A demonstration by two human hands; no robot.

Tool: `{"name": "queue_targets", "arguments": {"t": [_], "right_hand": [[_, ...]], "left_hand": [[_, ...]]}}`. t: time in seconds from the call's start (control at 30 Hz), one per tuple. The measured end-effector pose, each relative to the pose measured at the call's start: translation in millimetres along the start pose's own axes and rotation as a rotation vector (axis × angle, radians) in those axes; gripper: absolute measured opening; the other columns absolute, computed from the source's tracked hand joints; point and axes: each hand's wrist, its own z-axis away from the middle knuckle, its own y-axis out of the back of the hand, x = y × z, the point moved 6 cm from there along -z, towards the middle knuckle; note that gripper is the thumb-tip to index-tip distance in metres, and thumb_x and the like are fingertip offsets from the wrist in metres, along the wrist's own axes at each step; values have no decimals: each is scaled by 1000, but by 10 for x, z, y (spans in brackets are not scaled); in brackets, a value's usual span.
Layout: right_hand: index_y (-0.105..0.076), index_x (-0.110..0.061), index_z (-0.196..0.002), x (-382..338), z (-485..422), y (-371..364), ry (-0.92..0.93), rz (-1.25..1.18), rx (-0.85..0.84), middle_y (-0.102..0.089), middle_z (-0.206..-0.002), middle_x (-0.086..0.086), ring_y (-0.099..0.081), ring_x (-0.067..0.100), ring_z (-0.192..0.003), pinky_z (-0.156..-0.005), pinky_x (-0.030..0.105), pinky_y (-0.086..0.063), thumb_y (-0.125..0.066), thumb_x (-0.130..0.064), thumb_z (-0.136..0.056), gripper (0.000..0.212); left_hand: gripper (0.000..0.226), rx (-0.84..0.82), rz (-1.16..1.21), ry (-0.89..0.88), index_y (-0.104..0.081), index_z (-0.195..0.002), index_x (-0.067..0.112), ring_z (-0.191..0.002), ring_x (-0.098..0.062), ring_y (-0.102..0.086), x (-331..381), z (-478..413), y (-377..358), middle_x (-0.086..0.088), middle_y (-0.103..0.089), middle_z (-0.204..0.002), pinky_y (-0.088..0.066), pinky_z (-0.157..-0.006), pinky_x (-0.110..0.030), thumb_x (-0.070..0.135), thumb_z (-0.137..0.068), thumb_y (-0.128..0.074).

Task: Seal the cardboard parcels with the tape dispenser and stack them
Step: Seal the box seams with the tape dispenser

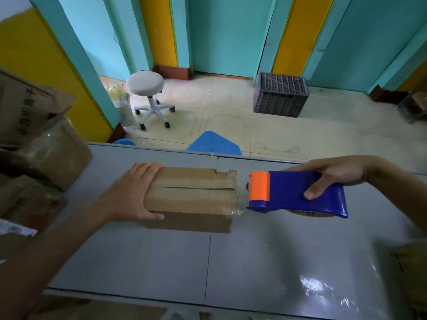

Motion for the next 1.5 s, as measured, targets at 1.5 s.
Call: {"name": "queue_targets", "arguments": {"t": [1.5], "right_hand": [[-34,-47,-130,28,-792,-229,14,328,115,-57,-118,-12,-59,11,-102,-82,31,-54,-71,-33,-75,67]], "left_hand": [[124,71,-34,-49,-27,-142,9,-122,-20,-33,-45,-62,-38,-9,-36,-139,-34,-102,-41,82,-44,-52]]}}
